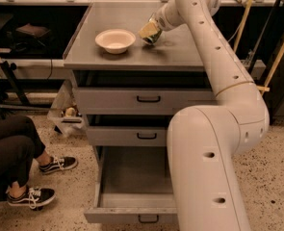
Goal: Pick green can from bottom drawer and place on counter
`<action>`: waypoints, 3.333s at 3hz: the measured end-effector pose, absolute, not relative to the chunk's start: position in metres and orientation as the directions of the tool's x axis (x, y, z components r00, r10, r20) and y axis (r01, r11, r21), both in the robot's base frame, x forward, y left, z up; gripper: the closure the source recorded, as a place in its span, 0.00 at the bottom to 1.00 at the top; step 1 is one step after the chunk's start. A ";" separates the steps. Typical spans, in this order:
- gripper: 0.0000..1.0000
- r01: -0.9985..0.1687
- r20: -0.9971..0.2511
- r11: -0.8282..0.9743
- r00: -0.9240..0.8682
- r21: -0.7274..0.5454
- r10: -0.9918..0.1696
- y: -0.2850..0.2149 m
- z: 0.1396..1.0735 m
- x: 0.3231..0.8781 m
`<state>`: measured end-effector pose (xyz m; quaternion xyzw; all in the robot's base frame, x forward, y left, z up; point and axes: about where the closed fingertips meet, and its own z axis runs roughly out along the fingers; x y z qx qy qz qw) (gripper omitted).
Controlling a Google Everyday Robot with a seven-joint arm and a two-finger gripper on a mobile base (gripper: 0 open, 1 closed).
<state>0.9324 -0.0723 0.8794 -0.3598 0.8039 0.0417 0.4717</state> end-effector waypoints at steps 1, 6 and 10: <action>0.35 -0.618 -0.788 0.738 -0.296 -0.272 -0.539 -0.072 0.879 0.932; 0.00 -0.545 -0.693 0.776 -0.424 -0.319 -0.583 -0.135 0.954 0.856; 0.00 0.017 -0.841 0.902 -0.370 -0.432 -0.396 -0.253 1.174 0.600</action>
Offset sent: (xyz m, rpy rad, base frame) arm 0.0000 0.0000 0.0000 0.0000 0.0000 0.0000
